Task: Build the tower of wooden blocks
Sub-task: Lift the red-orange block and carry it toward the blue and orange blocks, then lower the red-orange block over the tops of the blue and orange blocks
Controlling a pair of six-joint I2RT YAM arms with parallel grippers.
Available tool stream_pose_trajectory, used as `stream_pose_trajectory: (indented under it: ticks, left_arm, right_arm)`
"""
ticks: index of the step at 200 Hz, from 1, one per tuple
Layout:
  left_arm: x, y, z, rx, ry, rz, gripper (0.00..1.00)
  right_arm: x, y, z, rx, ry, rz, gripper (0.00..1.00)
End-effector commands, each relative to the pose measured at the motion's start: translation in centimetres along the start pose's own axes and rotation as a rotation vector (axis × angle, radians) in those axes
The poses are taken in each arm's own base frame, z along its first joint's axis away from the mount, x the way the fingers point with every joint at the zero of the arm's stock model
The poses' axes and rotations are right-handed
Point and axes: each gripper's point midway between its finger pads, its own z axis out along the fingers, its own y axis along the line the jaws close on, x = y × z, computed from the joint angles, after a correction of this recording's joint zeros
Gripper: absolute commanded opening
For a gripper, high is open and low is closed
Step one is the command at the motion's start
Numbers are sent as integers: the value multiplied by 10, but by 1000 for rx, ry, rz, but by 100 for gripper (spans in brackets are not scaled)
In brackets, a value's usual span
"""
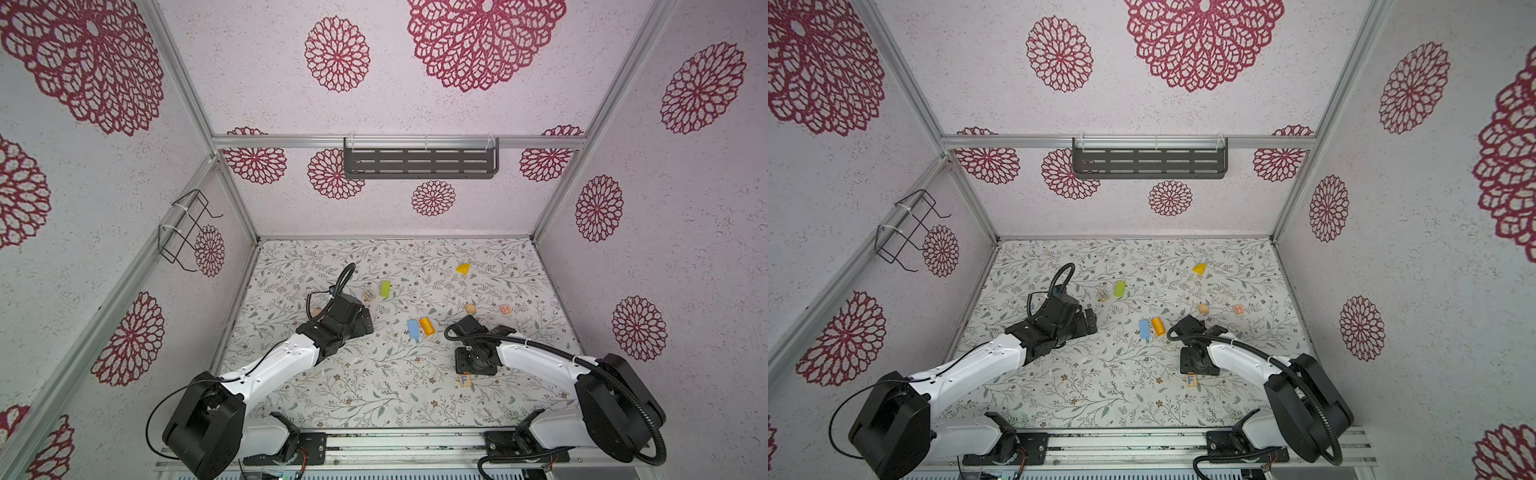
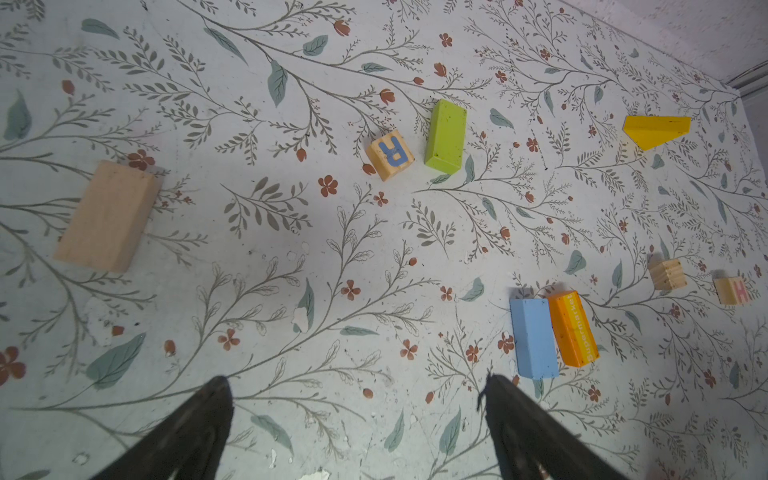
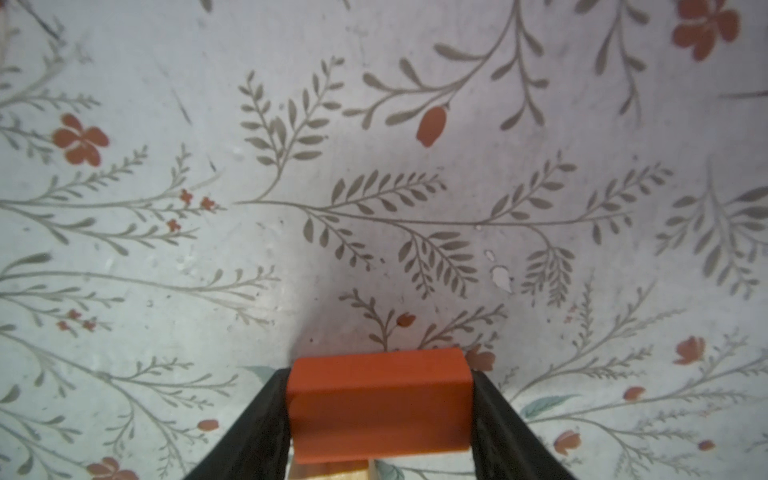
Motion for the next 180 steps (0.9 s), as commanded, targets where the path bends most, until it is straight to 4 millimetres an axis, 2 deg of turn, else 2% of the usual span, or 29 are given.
stream_pose_trajectory:
  ticks: [1, 53, 88, 125, 180]
  left_arm:
    - [-1, 2, -2, -10, -9, 1, 97]
    - [-11, 0, -11, -10, -33, 10, 97]
    - [-20, -3, -11, -7, -30, 15, 97]
    - [-28, 0, -5, -6, -10, 3, 97]
    - [-33, 3, 9, -18, 8, 2, 97]
  right_arm:
    - [-9, -2, -17, 22, -28, -16, 56]
    - [-50, 16, -59, 8, -93, -65, 56]
    - [-79, 35, -80, -9, -124, -106, 56]
    - [-107, 57, -85, -26, -135, -142, 56]
    - [-137, 91, -73, -54, -125, -185, 56]
